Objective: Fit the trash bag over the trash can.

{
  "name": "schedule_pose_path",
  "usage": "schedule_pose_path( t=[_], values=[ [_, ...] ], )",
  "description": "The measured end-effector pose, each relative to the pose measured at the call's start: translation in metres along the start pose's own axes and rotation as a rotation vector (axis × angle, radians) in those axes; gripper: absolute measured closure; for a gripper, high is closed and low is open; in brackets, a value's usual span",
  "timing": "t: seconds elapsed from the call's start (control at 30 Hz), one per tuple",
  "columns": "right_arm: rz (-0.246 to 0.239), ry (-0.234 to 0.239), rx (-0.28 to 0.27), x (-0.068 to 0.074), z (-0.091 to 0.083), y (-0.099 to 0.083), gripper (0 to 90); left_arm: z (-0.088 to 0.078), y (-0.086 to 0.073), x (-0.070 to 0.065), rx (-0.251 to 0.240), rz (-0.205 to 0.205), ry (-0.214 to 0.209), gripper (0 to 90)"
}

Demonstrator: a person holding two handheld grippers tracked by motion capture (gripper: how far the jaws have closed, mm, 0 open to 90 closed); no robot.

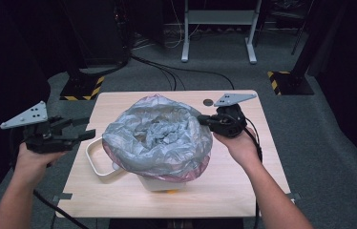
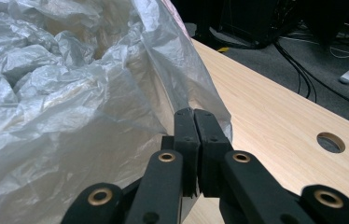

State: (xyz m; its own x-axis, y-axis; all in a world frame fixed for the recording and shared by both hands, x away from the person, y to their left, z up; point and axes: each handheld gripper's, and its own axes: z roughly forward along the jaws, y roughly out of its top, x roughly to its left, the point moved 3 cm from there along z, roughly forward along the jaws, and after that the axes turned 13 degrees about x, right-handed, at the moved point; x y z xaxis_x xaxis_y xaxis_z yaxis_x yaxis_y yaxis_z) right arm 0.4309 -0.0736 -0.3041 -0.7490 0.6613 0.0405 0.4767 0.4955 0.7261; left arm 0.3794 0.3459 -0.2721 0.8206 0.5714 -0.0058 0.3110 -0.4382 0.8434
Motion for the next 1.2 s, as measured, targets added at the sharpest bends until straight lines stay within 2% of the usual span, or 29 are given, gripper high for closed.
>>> schedule_pose_path(
  t=[0.1,0.27,0.4,0.53,0.63,0.73,0.8,0.83,0.97,1.2],
  values=[
    [-0.004,0.0,0.004,0.001,0.001,0.001,87.9,0.016,0.015,0.002,0.023,0.011,0.006,44.8],
    [-0.007,0.006,-0.003,0.0,0.0,0.002,87.9,0.043,0.031,0.006,0.047,0.009,-0.017,47.7],
    [-0.007,0.01,-0.005,0.0,0.001,0.002,87.9,0.056,0.041,0.011,0.042,-0.003,-0.03,49.6],
    [-0.01,0.015,-0.006,0.001,0.003,0.001,87.8,0.068,0.047,0.011,0.061,0.01,-0.049,54.5],
    [-0.011,0.016,-0.007,0.001,0.004,0.001,87.8,0.074,0.048,0.01,0.072,0.018,-0.057,63.6],
    [-0.011,0.017,-0.008,0.002,0.003,0.001,87.9,0.077,0.048,0.008,0.071,0.034,-0.054,79.5],
    [-0.015,0.016,-0.009,0.003,0.003,0.001,88.0,0.077,0.048,0.007,0.058,0.037,-0.041,87.0],
    [-0.015,0.015,-0.01,0.003,0.002,0.001,88.1,0.076,0.049,0.007,0.062,0.037,-0.019,89.6],
    [-0.016,0.011,-0.013,0.003,0.001,0.0,88.5,0.078,0.045,0.012,0.105,0.03,0.04,89.8],
    [-0.013,0.013,-0.011,0.002,0.005,-0.003,89.8,0.094,0.021,0.023,0.172,-0.034,0.046,89.9]
  ],
)
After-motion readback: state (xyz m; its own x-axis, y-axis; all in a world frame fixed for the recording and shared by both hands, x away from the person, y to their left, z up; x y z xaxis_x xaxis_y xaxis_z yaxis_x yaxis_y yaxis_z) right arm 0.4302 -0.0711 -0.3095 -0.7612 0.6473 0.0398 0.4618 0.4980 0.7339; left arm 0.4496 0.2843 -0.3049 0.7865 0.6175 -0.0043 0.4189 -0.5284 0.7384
